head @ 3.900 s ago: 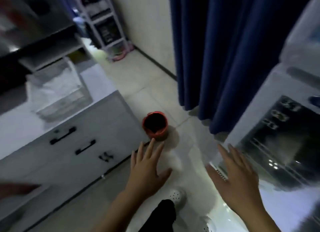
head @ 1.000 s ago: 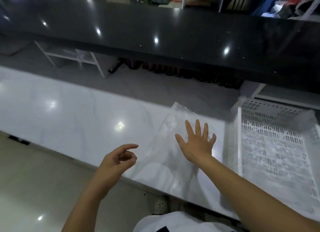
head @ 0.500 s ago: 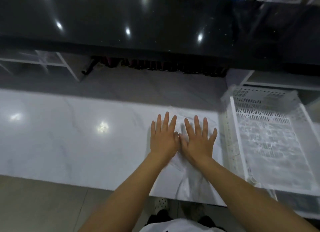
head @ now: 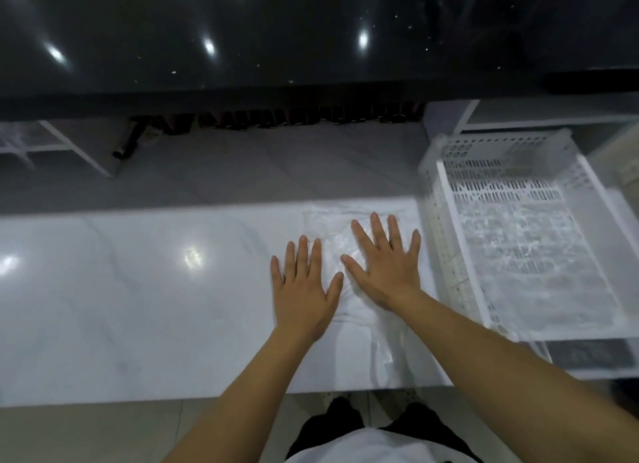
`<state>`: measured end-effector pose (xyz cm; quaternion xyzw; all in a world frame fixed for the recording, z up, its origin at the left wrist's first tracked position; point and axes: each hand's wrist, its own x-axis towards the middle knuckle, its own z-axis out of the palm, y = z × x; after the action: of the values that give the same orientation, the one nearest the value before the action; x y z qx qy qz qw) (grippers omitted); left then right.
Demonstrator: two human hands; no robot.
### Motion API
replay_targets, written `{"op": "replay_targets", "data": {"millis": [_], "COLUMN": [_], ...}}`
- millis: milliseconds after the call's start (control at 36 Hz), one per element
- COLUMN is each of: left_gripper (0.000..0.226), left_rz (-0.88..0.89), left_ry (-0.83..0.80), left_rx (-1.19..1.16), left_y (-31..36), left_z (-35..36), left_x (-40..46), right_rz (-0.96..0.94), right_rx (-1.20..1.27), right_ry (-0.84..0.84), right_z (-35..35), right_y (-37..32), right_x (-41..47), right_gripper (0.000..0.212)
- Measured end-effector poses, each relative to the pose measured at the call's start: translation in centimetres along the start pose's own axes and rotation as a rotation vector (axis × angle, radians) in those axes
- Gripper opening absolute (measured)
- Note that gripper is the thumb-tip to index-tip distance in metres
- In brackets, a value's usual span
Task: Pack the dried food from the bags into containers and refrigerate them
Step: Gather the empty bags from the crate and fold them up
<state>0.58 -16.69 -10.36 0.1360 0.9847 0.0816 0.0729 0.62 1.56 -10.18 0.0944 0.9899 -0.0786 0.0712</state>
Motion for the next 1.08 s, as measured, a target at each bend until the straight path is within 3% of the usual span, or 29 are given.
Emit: {"op": "replay_targets", "data": {"millis": [111,306,417,500,611,722,861,972,1084], "left_gripper": [0.077,0.08,0.062,0.042,0.039,0.051,0.072,0.082,0.066], "left_rz": [-0.006,0.046,0.232,0.435,0.671,0.787,0.631,0.536,0.511], "left_ry": [-0.045,0.025,-0.006,-0.122,-0.214,-0.248,-0.338,-0.412,-0.403], "left_rx": [-0.036,-0.256,-0.526,-0.638,-0.574,-0.258,0.075,0.042,-0.079], "left_y": [0.0,2.5,6.6,10.5,16.4,22.6,27.7,28.8,28.9], "left_z": [-0.7,-6.9,-10.0,-11.0,-11.2,-10.5,-8.6,-7.8,-8.3], "left_x": [0.1,0.8,0.2,-0.4,0.6,4.6,10.3,12.6,13.3], "right_rz": [-0.01,-0.051,-0.024,0.144,0.493,0.699,0.717,0.639,0.601], "right_rx": [0.054,0.528,0.745,0.749,0.691,0.565,0.624,0.702,0.737], "right_ry": [-0.086,-0.084,-0.148,0.002,0.176,0.149,0.134,0.147,0.1], "right_z": [-1.2,-10.7,-16.2,-18.4,-18.4,-16.7,-14.8,-14.3,-14.8], "right_y": [0.1,0.6,5.0,9.6,15.1,17.8,17.7,18.0,18.9], "right_x": [0.2,-4.3,-10.9,-15.9,-20.7,-22.4,-22.6,-22.6,-22.3], "right_gripper": [0.078,0.067,0.062,0.059,0.055,0.053,0.051,0.049,0.05]}}
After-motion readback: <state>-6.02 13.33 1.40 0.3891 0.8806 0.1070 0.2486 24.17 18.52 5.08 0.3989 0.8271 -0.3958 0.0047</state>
